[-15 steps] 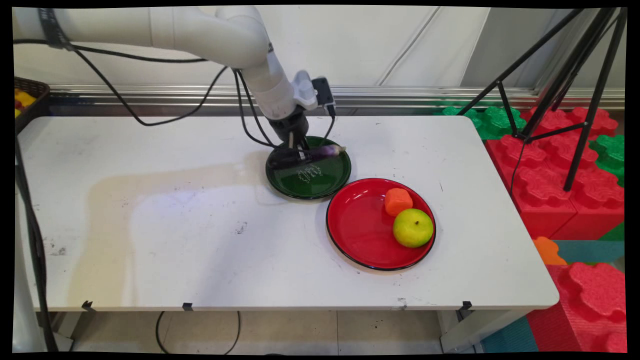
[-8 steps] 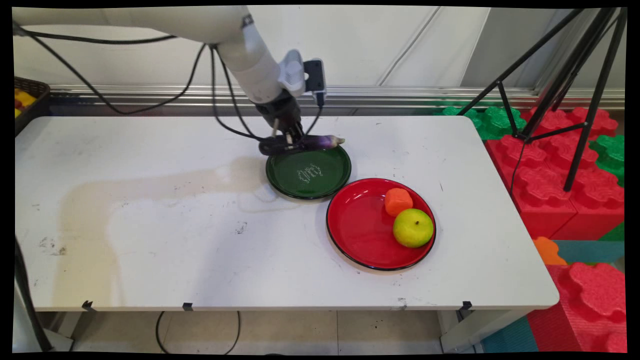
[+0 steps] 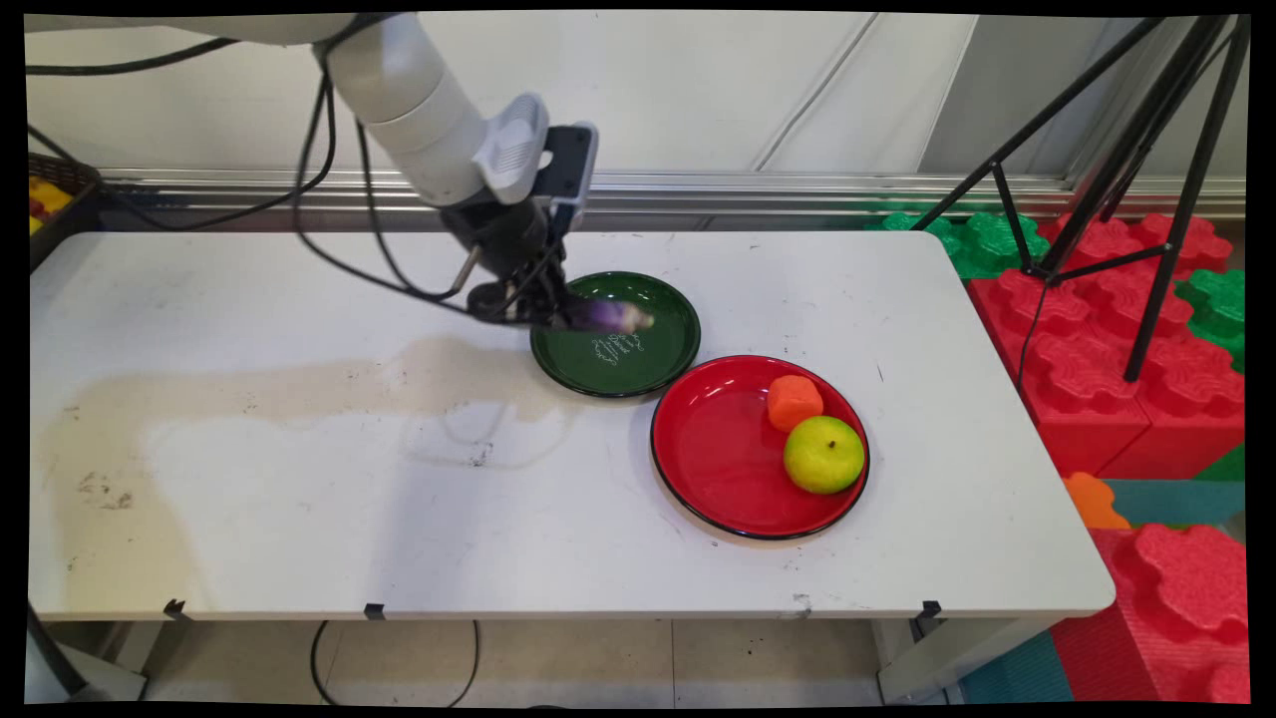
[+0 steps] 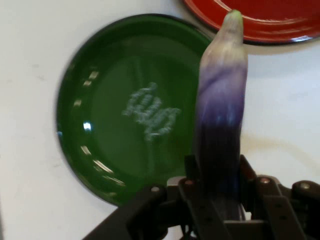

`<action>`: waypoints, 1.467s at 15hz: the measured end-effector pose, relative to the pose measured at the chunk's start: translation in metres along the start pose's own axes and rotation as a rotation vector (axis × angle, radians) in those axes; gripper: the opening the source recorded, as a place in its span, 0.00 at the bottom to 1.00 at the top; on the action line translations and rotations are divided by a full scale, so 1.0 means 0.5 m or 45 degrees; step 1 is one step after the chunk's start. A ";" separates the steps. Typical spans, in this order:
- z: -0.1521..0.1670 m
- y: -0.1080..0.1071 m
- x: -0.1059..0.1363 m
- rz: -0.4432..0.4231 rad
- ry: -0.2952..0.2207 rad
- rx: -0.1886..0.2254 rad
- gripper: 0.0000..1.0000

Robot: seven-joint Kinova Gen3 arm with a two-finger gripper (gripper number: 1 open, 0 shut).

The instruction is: Place the picked object on the table

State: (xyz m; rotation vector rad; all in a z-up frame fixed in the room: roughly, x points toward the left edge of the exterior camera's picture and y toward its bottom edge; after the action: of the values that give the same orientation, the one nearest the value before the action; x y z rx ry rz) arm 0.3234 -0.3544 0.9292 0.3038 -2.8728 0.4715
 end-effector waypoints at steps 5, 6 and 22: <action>-0.009 0.053 -0.016 0.102 -0.019 -0.103 0.00; -0.005 0.061 -0.018 0.123 -0.025 -0.121 0.00; 0.170 0.093 -0.026 0.282 -0.098 -0.279 0.00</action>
State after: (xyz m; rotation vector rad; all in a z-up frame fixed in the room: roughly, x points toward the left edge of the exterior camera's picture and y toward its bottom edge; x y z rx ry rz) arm 0.3099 -0.3373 0.8340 -0.0341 -3.0118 0.1798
